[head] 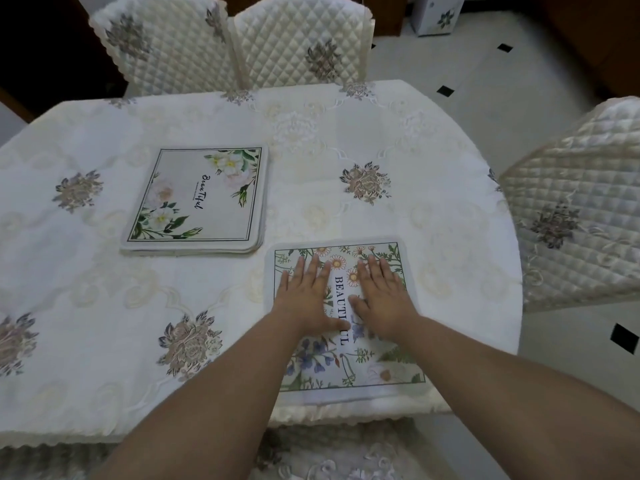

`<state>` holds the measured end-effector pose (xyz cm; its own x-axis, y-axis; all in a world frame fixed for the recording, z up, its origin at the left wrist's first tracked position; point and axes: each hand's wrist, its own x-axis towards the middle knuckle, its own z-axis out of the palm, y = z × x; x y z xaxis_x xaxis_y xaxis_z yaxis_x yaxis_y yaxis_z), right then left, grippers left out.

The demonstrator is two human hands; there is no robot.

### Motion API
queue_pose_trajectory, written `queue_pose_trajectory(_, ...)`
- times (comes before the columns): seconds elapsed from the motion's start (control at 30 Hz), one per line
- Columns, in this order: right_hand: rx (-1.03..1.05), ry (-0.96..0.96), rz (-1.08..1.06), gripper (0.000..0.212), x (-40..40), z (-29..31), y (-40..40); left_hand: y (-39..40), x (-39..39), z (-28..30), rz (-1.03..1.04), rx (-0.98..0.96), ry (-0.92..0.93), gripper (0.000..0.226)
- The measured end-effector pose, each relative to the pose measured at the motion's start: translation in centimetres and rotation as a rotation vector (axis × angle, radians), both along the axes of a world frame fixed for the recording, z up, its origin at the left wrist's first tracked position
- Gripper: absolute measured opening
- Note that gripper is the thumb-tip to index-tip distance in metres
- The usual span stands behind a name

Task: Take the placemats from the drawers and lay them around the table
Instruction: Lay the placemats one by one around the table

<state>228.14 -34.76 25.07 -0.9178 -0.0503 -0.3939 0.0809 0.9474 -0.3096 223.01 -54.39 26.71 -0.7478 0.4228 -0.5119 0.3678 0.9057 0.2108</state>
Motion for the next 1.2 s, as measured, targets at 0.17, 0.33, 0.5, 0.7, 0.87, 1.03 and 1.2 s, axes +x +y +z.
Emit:
queue_pose_trajectory(0.17,0.013,0.067,-0.164,0.081,-2.1,-0.5,2.0,-1.3,-1.6,-0.7,0.036,0.007,0.020,0.126)
queue_pose_trajectory(0.33,0.040,0.081,-0.235,0.084,-2.6,-0.8,2.3,-4.6,0.0,-1.9,0.336,0.071,0.148,0.103)
queue_pose_trajectory(0.5,0.040,0.048,-0.323,0.077,0.1,0.8,0.5,-7.8,3.7,-2.3,0.355,0.117,0.220,0.076)
queue_pose_trajectory(0.7,0.077,0.080,-0.207,0.078,11.0,0.8,-2.1,-9.2,11.5,-2.0,0.375,0.077,0.156,0.071)
queue_pose_trajectory(0.87,0.139,0.028,-0.134,0.073,13.1,1.4,-2.0,-10.3,16.0,-1.1,0.376,0.026,0.075,0.078)
queue_pose_trajectory(1.03,0.189,-0.013,-0.001,0.075,11.9,2.5,-0.8,-11.1,17.9,1.5,0.384,-0.093,-0.098,0.076)
queue_pose_trajectory(1.2,0.167,-0.109,0.013,0.076,11.0,3.9,-0.6,-12.7,19.4,4.0,0.360,-0.071,-0.198,0.075)
